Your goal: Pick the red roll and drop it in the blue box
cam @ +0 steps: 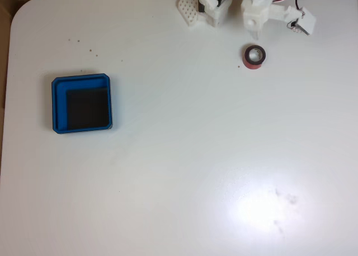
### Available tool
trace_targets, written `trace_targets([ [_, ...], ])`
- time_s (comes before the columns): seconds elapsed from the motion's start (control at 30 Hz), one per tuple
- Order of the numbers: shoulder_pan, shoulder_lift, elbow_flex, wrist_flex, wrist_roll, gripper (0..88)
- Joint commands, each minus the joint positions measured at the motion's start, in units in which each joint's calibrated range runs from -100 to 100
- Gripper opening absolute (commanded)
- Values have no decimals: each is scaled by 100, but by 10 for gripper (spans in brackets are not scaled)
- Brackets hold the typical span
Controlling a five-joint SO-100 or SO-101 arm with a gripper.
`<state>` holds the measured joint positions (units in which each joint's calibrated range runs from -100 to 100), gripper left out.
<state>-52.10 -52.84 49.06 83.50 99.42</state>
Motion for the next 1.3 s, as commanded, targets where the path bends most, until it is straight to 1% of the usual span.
trace_targets([
  [0.0,-41,167,-72,-148,32,30],
  [0.13,-51,284,305,-784,41,40],
  [0.3,-246,225,1231,-1889,-12,93],
  [0.43,-237,225,1788,-2533,-12,100],
  [0.6,-237,225,2147,-2591,-12,102],
  [0.87,-217,250,2093,-2549,6,138],
  [1.13,-198,275,2102,-2549,6,141],
  [1.27,-198,284,2111,-2549,6,166],
])
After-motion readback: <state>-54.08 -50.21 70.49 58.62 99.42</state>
